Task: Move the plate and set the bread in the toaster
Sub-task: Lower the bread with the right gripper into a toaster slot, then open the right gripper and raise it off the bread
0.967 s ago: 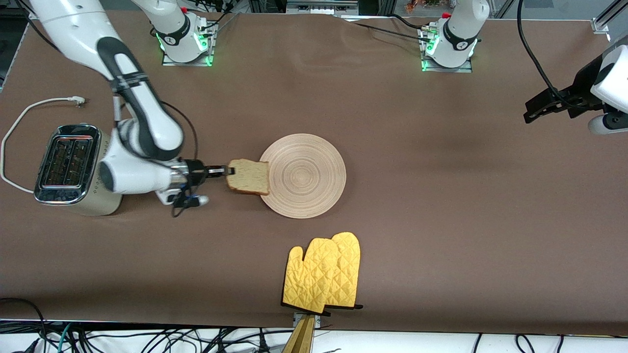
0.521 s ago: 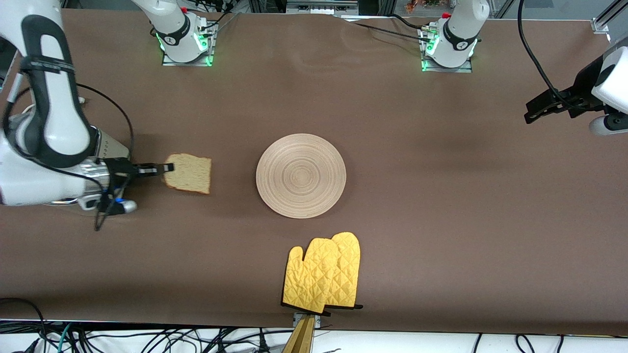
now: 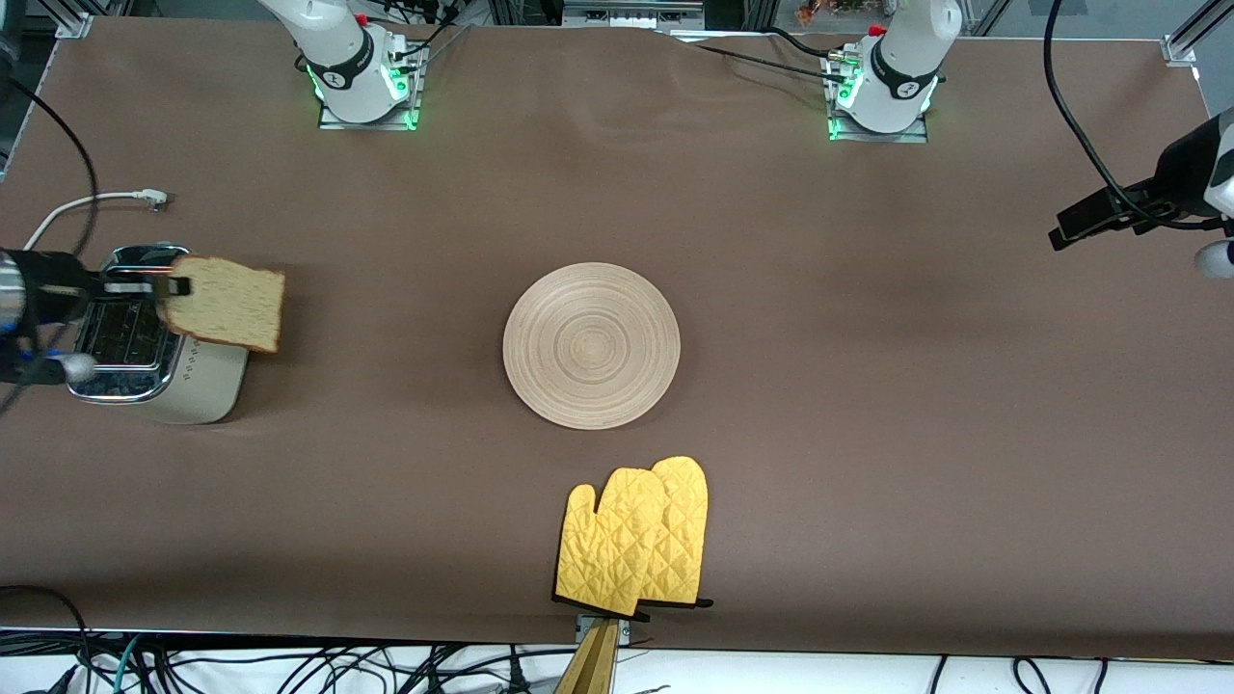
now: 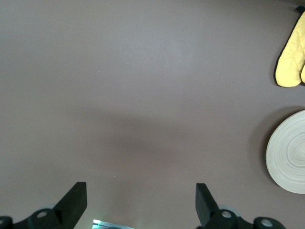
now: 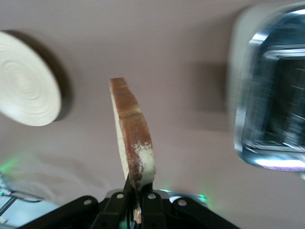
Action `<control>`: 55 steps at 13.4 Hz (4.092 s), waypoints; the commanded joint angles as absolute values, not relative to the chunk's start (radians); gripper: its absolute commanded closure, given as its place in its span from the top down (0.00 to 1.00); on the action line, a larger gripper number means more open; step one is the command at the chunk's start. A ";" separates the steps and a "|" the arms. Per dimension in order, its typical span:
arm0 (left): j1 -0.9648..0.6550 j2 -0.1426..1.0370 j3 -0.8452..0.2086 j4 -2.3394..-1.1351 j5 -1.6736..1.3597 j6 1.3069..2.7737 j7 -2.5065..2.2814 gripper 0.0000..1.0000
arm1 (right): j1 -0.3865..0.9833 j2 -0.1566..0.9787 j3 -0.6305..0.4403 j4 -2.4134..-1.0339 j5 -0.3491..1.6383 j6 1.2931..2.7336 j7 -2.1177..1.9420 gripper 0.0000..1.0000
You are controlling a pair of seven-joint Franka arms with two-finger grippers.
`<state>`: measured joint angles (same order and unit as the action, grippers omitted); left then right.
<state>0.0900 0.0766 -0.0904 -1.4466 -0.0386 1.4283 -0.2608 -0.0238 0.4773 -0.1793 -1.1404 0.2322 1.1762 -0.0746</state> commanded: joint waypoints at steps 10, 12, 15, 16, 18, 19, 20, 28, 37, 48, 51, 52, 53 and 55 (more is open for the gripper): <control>0.103 0.074 -0.090 -1.437 -0.040 1.424 -0.262 1.00 | -0.029 0.525 -0.216 -1.091 -0.124 1.253 -0.126 0.00; 0.103 0.074 -0.089 -1.437 -0.040 1.424 -0.262 1.00 | -0.032 0.541 -0.216 -1.091 -0.124 1.258 -0.124 0.00; 0.103 0.074 -0.089 -1.437 -0.040 1.424 -0.262 1.00 | -0.043 0.564 -0.215 -1.092 -0.124 1.281 -0.126 0.00; 0.103 0.074 -0.089 -1.437 -0.040 1.424 -0.262 1.00 | -0.044 0.572 -0.216 -1.094 -0.124 1.287 -0.126 0.00; 0.103 0.074 -0.089 -1.437 -0.040 1.424 -0.262 1.00 | -0.049 0.587 -0.216 -1.095 -0.124 1.299 -0.133 0.00; 0.103 0.074 -0.089 -1.437 -0.040 1.424 -0.262 1.00 | -0.055 0.591 -0.215 -1.097 -0.124 1.313 -0.147 0.00; 0.103 0.074 -0.089 -1.437 -0.040 1.424 -0.262 1.00 | -0.061 0.595 -0.215 -1.097 -0.124 1.316 -0.158 0.00; 0.103 0.074 -0.089 -1.437 -0.040 1.424 -0.262 1.00 | -0.081 0.591 -0.216 -1.101 -0.140 1.315 -0.172 0.00; 0.103 0.074 -0.089 -1.437 -0.038 1.422 -0.262 1.00 | -0.097 0.594 -0.216 -1.103 -0.140 1.250 -0.160 0.00; 0.103 0.074 -0.090 -1.437 -0.026 1.424 -0.262 1.00 | -0.098 0.630 -0.215 -1.124 -0.124 1.295 -0.150 0.00; 0.103 0.074 -0.091 -1.437 -0.025 1.422 -0.262 1.00 | -0.097 0.641 -0.212 -1.124 -0.111 1.301 -0.147 0.00; 0.103 0.074 -0.091 -1.437 -0.025 1.422 -0.262 1.00 | -0.097 0.646 -0.212 -1.126 -0.092 1.305 -0.146 0.00; 0.103 0.074 -0.091 -1.437 -0.025 1.422 -0.262 1.00 | -0.094 0.653 -0.212 -1.126 -0.081 1.307 -0.146 0.00; 0.103 0.074 -0.091 -1.437 -0.025 1.422 -0.262 1.00 | -0.089 0.667 -0.212 -1.126 -0.063 1.308 -0.144 0.00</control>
<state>0.1020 0.0759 -0.0903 -1.4462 -0.0377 1.4284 -0.2609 -0.0878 0.6574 -0.2176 -1.1257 -0.0848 1.3011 -0.1549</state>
